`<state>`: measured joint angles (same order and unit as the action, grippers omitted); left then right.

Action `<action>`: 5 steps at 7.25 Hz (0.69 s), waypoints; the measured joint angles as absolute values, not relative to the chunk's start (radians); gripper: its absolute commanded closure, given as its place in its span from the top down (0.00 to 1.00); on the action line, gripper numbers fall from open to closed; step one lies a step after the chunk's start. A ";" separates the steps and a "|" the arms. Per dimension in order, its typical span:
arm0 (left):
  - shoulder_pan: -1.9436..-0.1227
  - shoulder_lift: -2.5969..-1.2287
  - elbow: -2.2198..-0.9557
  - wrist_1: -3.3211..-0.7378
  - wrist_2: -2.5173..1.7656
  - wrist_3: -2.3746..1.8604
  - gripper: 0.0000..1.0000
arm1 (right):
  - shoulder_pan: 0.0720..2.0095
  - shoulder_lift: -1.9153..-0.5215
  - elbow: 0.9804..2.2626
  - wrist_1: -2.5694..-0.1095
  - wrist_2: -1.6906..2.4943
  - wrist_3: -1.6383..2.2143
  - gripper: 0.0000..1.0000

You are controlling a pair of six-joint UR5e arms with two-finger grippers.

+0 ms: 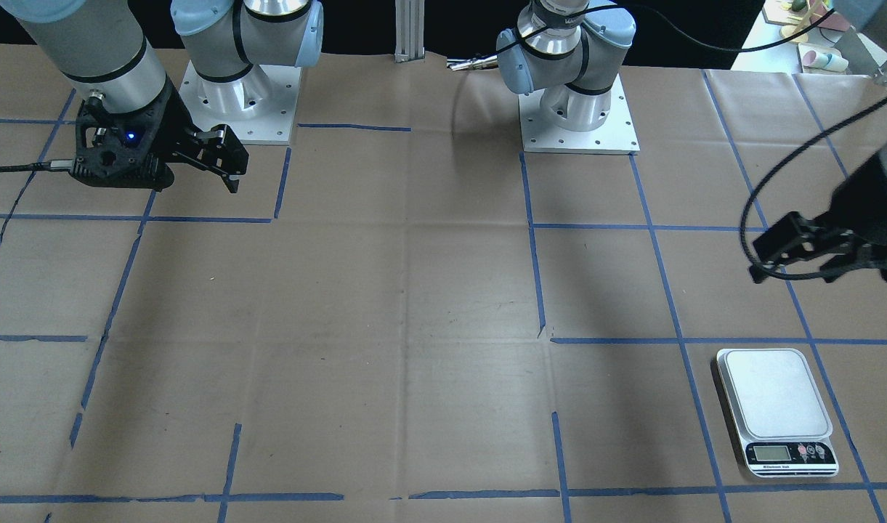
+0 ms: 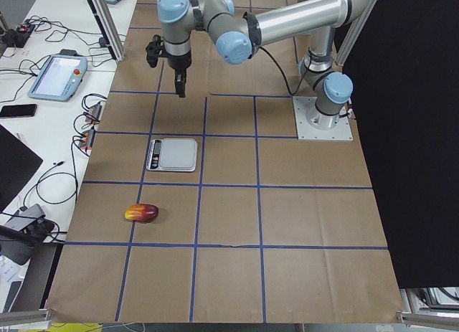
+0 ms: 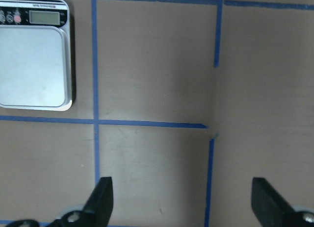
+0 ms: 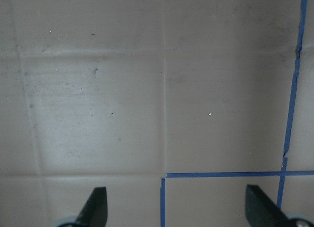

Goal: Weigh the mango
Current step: 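Move the left gripper toward the mango beyond the white scale, then lower the left gripper onto the red-yellow mango and close it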

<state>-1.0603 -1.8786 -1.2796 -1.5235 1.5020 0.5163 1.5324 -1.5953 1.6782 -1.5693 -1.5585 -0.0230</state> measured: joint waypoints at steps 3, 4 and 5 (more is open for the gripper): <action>-0.929 -2.199 -0.930 -1.523 1.504 0.749 1.00 | 1.532 -1.595 1.678 -1.569 -1.559 -0.023 1.00; -0.894 -2.316 -0.797 -1.525 1.503 0.790 1.00 | 1.532 -1.595 1.678 -1.569 -1.559 -0.023 1.00; -0.869 -2.432 -0.665 -1.528 1.504 0.810 1.00 | 1.532 -1.595 1.678 -1.569 -1.559 -0.023 1.00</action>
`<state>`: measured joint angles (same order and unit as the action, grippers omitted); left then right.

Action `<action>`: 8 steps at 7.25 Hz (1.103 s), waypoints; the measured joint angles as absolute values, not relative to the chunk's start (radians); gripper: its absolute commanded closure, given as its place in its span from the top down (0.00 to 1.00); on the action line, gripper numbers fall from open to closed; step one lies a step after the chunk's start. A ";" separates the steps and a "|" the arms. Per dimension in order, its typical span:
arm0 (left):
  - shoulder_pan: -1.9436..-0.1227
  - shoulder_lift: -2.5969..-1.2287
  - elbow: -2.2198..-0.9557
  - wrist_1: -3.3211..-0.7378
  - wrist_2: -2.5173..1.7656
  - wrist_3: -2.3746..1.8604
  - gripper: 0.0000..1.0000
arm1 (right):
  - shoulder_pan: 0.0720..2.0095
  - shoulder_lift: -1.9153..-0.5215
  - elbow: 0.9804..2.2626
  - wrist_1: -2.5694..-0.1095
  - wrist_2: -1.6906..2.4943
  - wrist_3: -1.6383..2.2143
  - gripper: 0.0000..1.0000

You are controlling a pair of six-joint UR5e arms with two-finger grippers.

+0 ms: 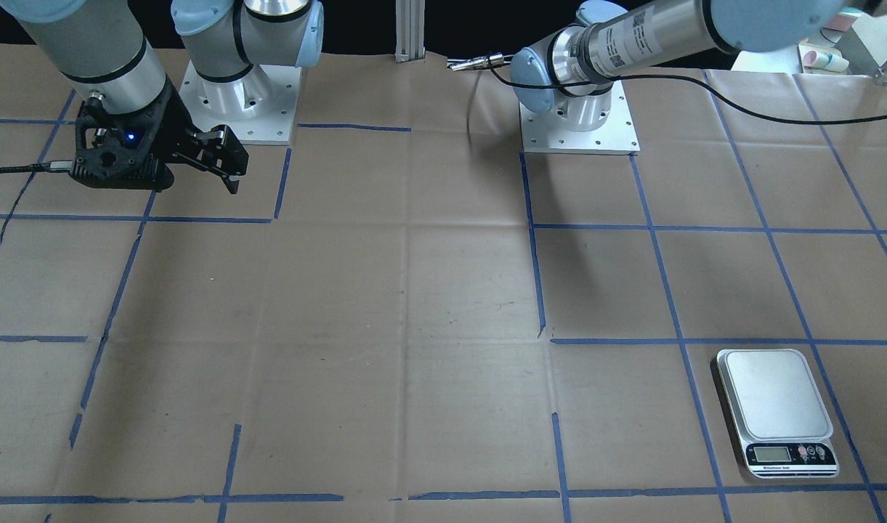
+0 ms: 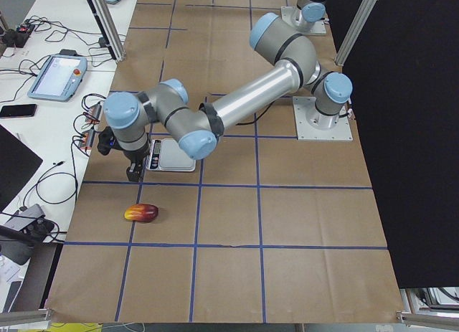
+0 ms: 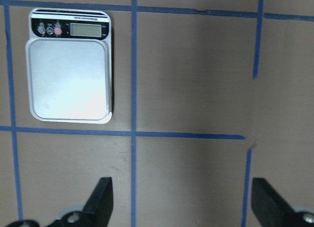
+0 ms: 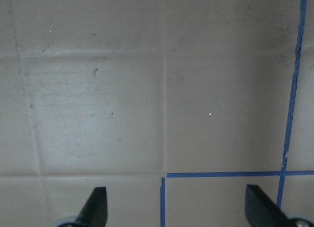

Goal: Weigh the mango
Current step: 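Lower the left gripper onto the red-yellow mango and close it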

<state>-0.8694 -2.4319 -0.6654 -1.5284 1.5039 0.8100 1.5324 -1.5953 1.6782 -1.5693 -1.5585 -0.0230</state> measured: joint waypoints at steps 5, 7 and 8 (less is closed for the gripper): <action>-0.856 -2.779 -0.382 -1.528 1.508 0.821 0.98 | 1.532 -1.595 1.678 -1.569 -1.559 -0.023 1.00; -0.856 -2.808 -0.381 -1.526 1.518 0.817 0.67 | 1.532 -1.595 1.678 -1.569 -1.559 -0.023 1.00; -0.856 -2.813 -0.380 -1.529 1.521 0.816 0.54 | 1.532 -1.595 1.678 -1.569 -1.559 -0.023 1.00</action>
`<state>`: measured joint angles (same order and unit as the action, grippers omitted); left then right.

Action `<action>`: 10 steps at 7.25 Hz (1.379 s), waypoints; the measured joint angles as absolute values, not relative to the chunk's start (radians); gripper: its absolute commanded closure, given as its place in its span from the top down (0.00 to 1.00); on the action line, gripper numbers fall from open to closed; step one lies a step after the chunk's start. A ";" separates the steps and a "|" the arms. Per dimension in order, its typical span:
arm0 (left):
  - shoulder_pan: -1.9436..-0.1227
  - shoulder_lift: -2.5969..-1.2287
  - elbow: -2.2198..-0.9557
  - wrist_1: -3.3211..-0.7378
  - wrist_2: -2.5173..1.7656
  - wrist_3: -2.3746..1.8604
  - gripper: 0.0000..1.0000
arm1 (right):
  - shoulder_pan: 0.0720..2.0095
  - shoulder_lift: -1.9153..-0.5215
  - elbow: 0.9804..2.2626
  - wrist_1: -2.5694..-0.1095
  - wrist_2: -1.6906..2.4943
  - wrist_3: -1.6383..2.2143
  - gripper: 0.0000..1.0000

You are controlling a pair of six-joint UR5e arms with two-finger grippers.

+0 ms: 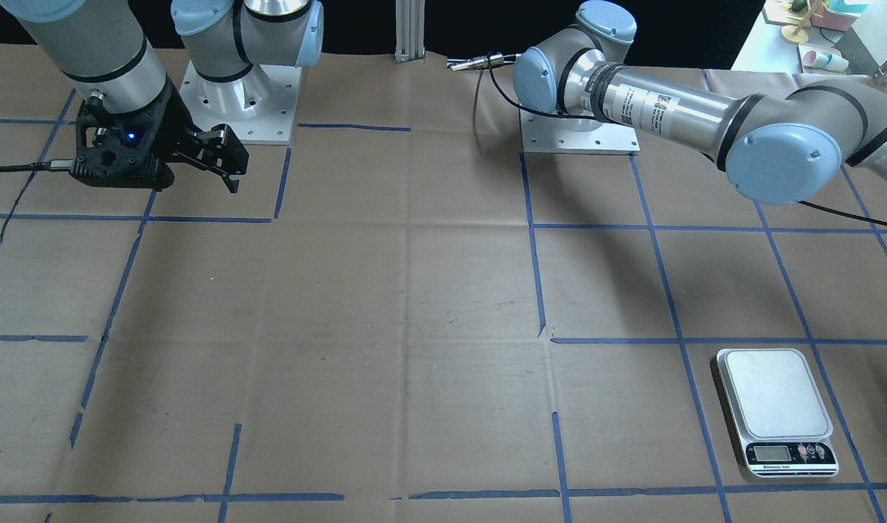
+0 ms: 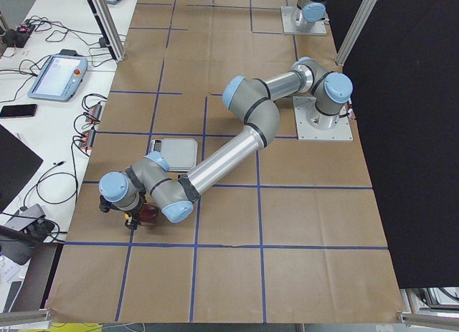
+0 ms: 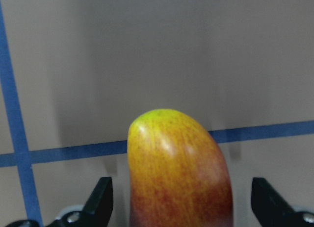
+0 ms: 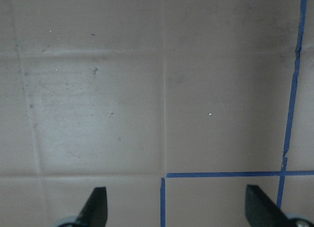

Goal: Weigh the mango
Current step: 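Lower the left gripper onto the red-yellow mango and close it, then carry the mango with the left gripper onto the white scale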

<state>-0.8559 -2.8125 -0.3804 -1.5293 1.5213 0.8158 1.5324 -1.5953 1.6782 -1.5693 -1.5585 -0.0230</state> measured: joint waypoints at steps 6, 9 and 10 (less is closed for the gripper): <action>-0.870 -2.667 -0.390 -1.689 1.525 0.741 0.29 | 1.532 -1.595 1.678 -1.569 -1.559 -0.023 1.00; -0.989 -2.547 -0.400 -1.892 1.548 0.526 0.19 | 1.532 -1.595 1.678 -1.569 -1.559 -0.023 1.00; -1.029 -2.535 -0.403 -1.925 1.571 0.463 0.15 | 1.532 -1.595 1.678 -1.569 -1.559 -0.023 1.00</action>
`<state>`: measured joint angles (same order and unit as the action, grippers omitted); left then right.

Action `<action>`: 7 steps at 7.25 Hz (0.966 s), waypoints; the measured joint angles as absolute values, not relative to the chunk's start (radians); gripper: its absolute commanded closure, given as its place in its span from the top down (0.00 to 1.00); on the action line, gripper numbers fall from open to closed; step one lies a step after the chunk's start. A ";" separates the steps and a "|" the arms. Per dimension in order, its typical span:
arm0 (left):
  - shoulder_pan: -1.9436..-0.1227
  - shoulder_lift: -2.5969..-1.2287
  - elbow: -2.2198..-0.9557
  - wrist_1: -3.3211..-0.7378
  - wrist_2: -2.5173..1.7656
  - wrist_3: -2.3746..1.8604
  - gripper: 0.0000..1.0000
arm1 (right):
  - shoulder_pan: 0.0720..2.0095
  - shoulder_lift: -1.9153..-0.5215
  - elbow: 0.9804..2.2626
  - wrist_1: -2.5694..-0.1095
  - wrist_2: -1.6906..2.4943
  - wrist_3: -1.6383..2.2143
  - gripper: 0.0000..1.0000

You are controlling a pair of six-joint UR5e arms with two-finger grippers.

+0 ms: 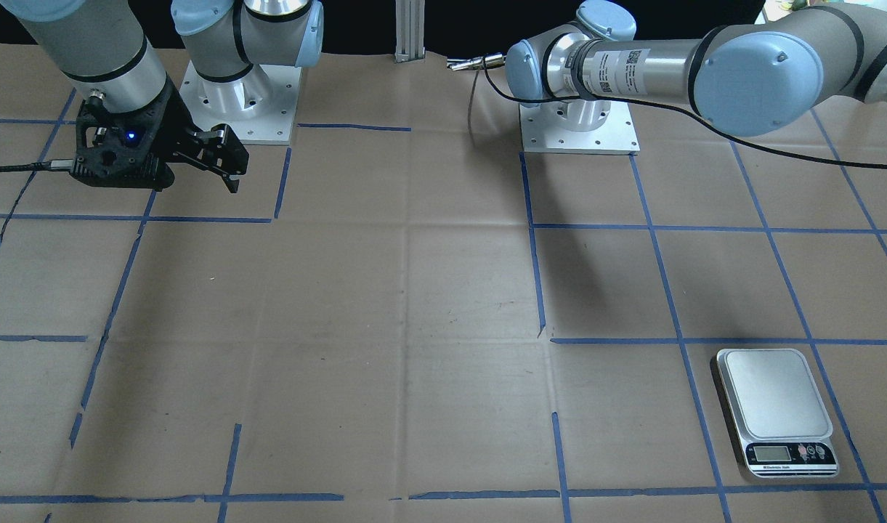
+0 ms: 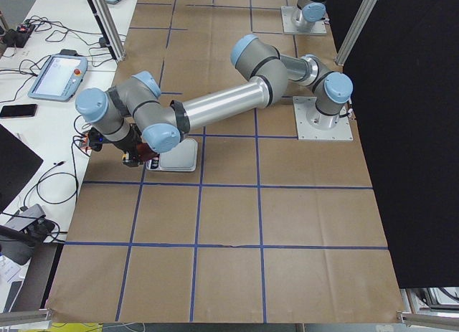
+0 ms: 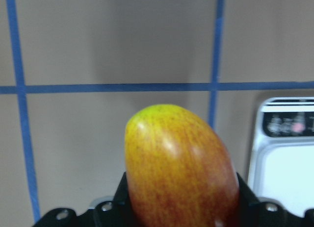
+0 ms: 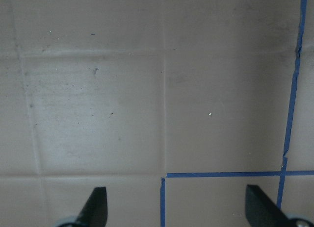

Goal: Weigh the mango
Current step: 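Carry the mango with the left gripper onto the white scale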

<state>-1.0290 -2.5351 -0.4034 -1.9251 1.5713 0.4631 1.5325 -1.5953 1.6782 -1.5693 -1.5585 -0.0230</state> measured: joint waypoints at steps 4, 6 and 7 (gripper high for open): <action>-1.069 -2.396 -0.701 -1.872 1.584 0.388 0.14 | 1.532 -1.595 1.678 -1.569 -1.559 -0.023 1.00; -1.070 -2.267 -1.037 -1.597 1.583 0.392 0.19 | 1.532 -1.595 1.678 -1.569 -1.559 -0.023 1.00; -1.070 -2.235 -1.200 -1.390 1.584 0.397 0.20 | 1.532 -1.595 1.678 -1.569 -1.559 -0.023 1.00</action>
<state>-1.0697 -2.2350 -1.2001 -1.3905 1.5840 0.3967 1.5324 -1.5954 1.6782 -1.5693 -1.5585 -0.0230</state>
